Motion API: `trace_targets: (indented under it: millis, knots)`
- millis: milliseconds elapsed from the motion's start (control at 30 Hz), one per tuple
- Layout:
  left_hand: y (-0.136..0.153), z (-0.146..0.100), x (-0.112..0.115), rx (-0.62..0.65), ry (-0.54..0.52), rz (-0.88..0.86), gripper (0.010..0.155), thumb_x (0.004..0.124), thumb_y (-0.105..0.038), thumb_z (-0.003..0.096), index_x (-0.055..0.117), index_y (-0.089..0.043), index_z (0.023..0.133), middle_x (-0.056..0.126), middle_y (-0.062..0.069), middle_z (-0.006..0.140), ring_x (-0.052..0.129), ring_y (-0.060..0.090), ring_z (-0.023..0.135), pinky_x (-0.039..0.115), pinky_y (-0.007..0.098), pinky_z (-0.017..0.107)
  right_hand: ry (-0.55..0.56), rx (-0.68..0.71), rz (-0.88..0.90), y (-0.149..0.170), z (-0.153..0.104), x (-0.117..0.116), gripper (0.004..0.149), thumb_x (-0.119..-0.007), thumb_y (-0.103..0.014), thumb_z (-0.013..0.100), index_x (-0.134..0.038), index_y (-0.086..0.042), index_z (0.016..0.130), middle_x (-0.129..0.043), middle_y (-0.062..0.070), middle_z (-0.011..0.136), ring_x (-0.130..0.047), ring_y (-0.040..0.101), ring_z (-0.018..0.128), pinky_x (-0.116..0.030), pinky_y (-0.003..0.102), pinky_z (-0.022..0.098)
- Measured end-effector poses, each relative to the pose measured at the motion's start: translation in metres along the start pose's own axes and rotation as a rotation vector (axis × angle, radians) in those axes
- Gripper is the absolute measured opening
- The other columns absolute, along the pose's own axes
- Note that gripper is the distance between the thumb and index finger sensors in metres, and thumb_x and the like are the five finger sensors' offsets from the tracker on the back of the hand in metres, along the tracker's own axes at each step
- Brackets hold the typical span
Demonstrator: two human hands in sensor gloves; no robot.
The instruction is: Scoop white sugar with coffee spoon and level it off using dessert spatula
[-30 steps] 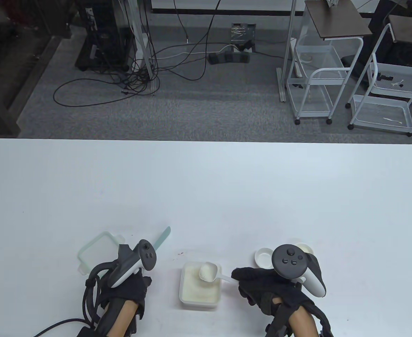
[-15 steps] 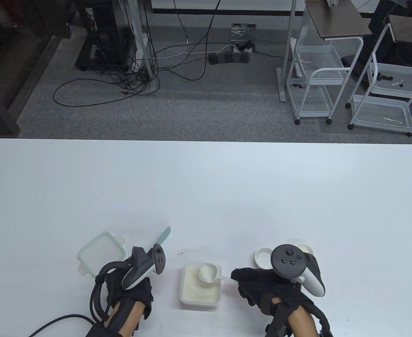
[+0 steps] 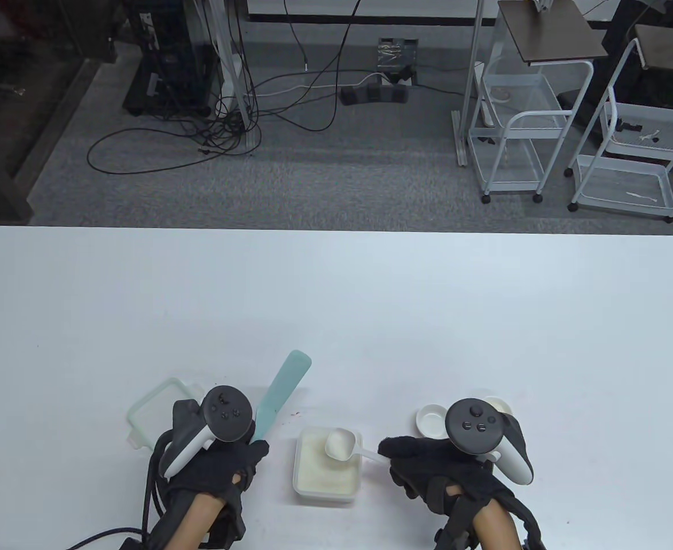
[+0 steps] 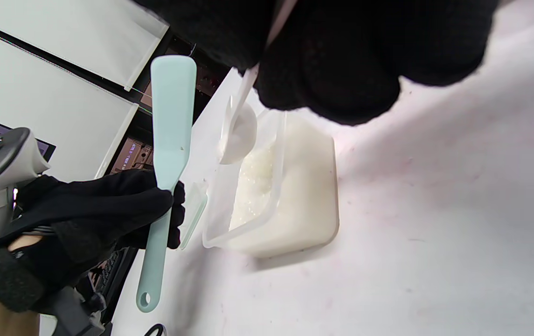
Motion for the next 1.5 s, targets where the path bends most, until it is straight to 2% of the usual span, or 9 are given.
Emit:
trace_targets:
  millis: [100, 233, 467, 767, 1233, 1300, 1500]
  knots:
    - [-0.014, -0.006, 0.005, 0.095, 0.083, -0.085, 0.052, 0.084, -0.041, 0.0534, 0.087, -0.012, 0.097, 0.1, 0.01, 0.084, 0.11, 0.019, 0.063, 0.093, 0.043, 0.054, 0.002, 0.006, 0.019, 0.001, -0.001, 0.001, 0.043, -0.072, -0.014, 0.058, -0.074, 0.002, 0.098, -0.091, 0.022, 0.071, -0.095, 0.029, 0.047, -0.085, 0.048, 0.039]
    - [-0.03, -0.009, 0.018, 0.17, 0.185, -0.113, 0.053, 0.085, -0.039, 0.0535, 0.084, -0.013, 0.099, 0.097, 0.01, 0.088, 0.109, 0.02, 0.067, 0.094, 0.044, 0.055, 0.005, 0.004, 0.033, 0.003, -0.001, 0.003, 0.043, -0.072, -0.014, 0.058, -0.074, 0.002, 0.098, -0.091, 0.022, 0.071, -0.095, 0.029, 0.047, -0.085, 0.048, 0.039]
    - [-0.043, -0.012, 0.032, 0.203, 0.246, -0.095, 0.052, 0.085, -0.04, 0.0537, 0.085, -0.014, 0.099, 0.097, 0.009, 0.089, 0.111, 0.021, 0.065, 0.102, 0.036, 0.046, 0.008, 0.015, 0.071, 0.005, -0.002, 0.005, 0.043, -0.072, -0.013, 0.058, -0.074, 0.002, 0.098, -0.091, 0.022, 0.071, -0.095, 0.029, 0.047, -0.085, 0.048, 0.039]
    - [-0.057, -0.017, 0.043, 0.27, 0.319, -0.097, 0.052, 0.085, -0.04, 0.0541, 0.085, -0.014, 0.099, 0.097, 0.009, 0.088, 0.111, 0.021, 0.064, 0.102, 0.034, 0.046, 0.005, 0.007, 0.081, 0.005, -0.002, 0.005, 0.043, -0.072, -0.013, 0.058, -0.075, 0.004, 0.097, -0.091, 0.023, 0.071, -0.095, 0.03, 0.048, -0.085, 0.048, 0.039]
    - [-0.05, -0.012, 0.046, 0.213, 0.307, -0.054, 0.053, 0.084, -0.04, 0.0546, 0.085, -0.013, 0.1, 0.098, 0.009, 0.088, 0.112, 0.02, 0.064, 0.103, 0.032, 0.045, -0.011, 0.02, 0.103, 0.004, -0.002, 0.005, 0.043, -0.07, -0.012, 0.058, -0.073, 0.004, 0.098, -0.09, 0.023, 0.072, -0.094, 0.03, 0.048, -0.085, 0.048, 0.039]
    - [-0.047, -0.011, 0.043, 0.193, 0.282, -0.048, 0.053, 0.084, -0.04, 0.0546, 0.085, -0.012, 0.099, 0.098, 0.011, 0.088, 0.112, 0.02, 0.063, 0.103, 0.032, 0.045, -0.009, 0.017, 0.099, 0.005, -0.002, 0.005, 0.044, -0.07, -0.012, 0.058, -0.073, 0.004, 0.098, -0.09, 0.023, 0.072, -0.094, 0.03, 0.048, -0.085, 0.048, 0.039]
    - [-0.034, -0.005, 0.041, 0.145, 0.301, -0.038, 0.052, 0.084, -0.04, 0.0547, 0.085, -0.013, 0.099, 0.098, 0.01, 0.088, 0.112, 0.02, 0.064, 0.102, 0.033, 0.045, -0.013, 0.007, 0.109, 0.007, -0.003, 0.006, 0.044, -0.07, -0.012, 0.058, -0.072, 0.004, 0.099, -0.09, 0.023, 0.072, -0.094, 0.03, 0.048, -0.085, 0.049, 0.039]
Point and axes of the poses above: the tracker on the back of each hand, its own y axis roughly to the little-finger side, its own z axis roughly from the wrist to the fingertips, x = y × z, the point moved 4 cm from there along z, roughly from the wrist to the fingertips
